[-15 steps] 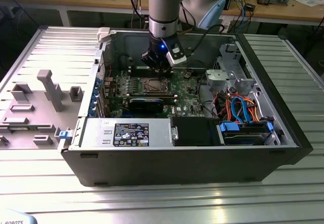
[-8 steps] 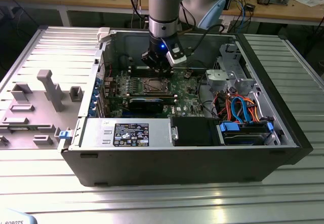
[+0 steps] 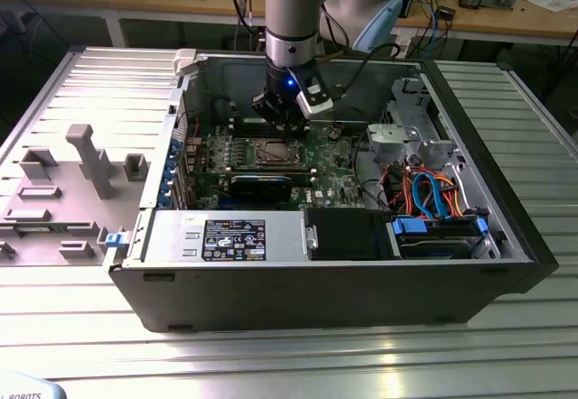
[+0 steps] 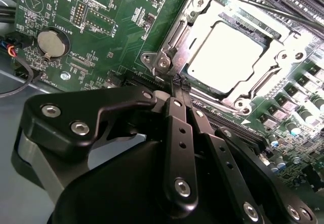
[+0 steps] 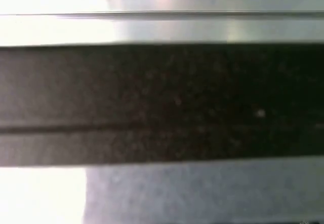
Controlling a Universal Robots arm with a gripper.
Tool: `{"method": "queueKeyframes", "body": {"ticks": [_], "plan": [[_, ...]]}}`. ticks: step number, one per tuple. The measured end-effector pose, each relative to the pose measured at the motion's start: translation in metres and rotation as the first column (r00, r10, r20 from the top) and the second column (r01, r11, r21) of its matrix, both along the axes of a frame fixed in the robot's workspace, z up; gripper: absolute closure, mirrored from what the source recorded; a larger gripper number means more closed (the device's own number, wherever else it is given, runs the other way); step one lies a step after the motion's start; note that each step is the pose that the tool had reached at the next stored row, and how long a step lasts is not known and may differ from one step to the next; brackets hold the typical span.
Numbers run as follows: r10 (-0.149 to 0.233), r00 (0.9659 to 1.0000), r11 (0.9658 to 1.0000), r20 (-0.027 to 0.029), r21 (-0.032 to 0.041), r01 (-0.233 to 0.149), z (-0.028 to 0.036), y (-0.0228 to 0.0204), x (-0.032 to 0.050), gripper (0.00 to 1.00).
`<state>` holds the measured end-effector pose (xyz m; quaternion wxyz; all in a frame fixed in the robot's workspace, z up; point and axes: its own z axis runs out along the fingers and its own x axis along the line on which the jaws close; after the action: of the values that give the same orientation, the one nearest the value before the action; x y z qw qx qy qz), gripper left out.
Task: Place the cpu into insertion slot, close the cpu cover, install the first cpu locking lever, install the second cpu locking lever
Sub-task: 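Install the first cpu locking lever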
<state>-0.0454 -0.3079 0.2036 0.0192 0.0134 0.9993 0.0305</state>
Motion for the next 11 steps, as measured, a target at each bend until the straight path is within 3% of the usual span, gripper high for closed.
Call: {"method": "queueKeyframes", "body": {"ticks": [4, 5, 8, 9, 11], "plan": [[0.000, 1.0000, 1.0000, -0.0003, -0.0010, 0.000, -0.0011, 0.0000, 0.0001, 0.89], [0.000, 1.0000, 1.0000, -0.0001, 0.0055, 0.000, -0.0013, -0.0001, 0.0002, 0.89], [0.000, 1.0000, 0.9993, 0.0000, 0.0370, 0.000, -0.0019, 0.0001, 0.0003, 0.89], [0.000, 1.0000, 0.9991, 0.0000, 0.0418, 0.000, -0.0019, 0.0001, 0.0003, 0.89], [0.000, 1.0000, 0.9991, 0.0002, 0.0422, 0.000, -0.0012, 0.0001, 0.0003, 0.89]]}}
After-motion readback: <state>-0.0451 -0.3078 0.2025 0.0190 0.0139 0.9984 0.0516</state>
